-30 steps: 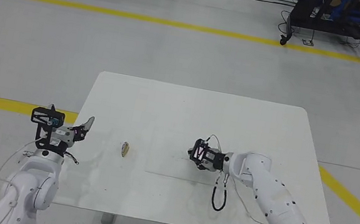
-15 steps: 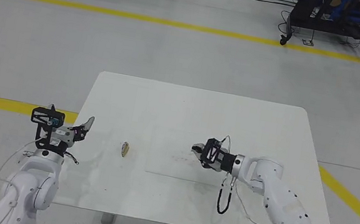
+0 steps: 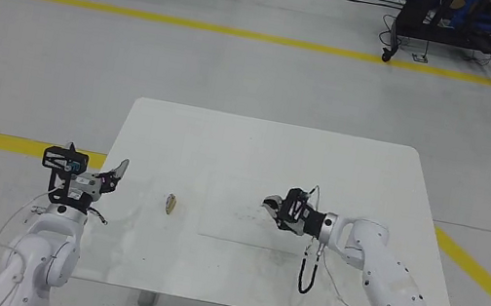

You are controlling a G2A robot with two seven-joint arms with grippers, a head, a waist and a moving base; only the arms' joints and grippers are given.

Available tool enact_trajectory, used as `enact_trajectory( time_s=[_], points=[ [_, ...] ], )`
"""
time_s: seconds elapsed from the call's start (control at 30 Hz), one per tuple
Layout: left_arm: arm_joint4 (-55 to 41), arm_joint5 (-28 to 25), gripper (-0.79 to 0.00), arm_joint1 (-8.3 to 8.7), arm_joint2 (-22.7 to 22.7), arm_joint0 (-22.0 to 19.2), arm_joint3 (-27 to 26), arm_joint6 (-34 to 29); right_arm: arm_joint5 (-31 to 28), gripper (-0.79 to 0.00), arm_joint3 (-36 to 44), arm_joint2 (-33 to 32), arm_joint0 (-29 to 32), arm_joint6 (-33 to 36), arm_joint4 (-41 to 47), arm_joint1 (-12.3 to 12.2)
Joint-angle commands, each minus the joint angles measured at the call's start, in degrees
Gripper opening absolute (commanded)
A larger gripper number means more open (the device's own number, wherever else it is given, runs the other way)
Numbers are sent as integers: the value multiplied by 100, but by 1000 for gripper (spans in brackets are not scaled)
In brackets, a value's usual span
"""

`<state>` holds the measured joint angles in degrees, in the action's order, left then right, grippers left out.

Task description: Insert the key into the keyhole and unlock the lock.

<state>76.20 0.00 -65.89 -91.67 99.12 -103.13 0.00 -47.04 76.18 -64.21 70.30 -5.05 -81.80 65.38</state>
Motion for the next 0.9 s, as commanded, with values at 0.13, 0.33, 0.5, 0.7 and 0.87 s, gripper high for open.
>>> enact_trajectory(
  time_s=[0.13, 0.33, 0.5, 0.7, 0.87],
  points=[
    [0, 0, 0, 0, 0, 0, 0, 0, -519, -785, -426, 33, -152, -1174, 864, 60],
    [0, 0, 0, 0, 0, 0, 0, 0, -1096, -785, -1078, 495, -505, -2371, 1379, 165],
    [297, 420, 0, -12, -104, 58, -90, 416, -1096, -785, -1231, 1044, -681, -3227, 1578, 95],
    [-2685, -2086, 0, 37, -361, 92, -221, -1052, -1096, -785, -1231, 1044, -681, -3227, 1578, 95],
    [-6554, -3080, 0, 205, -380, -629, 193, -4477, -1096, -785, -1231, 1044, -681, -3227, 1578, 95]
  ],
)
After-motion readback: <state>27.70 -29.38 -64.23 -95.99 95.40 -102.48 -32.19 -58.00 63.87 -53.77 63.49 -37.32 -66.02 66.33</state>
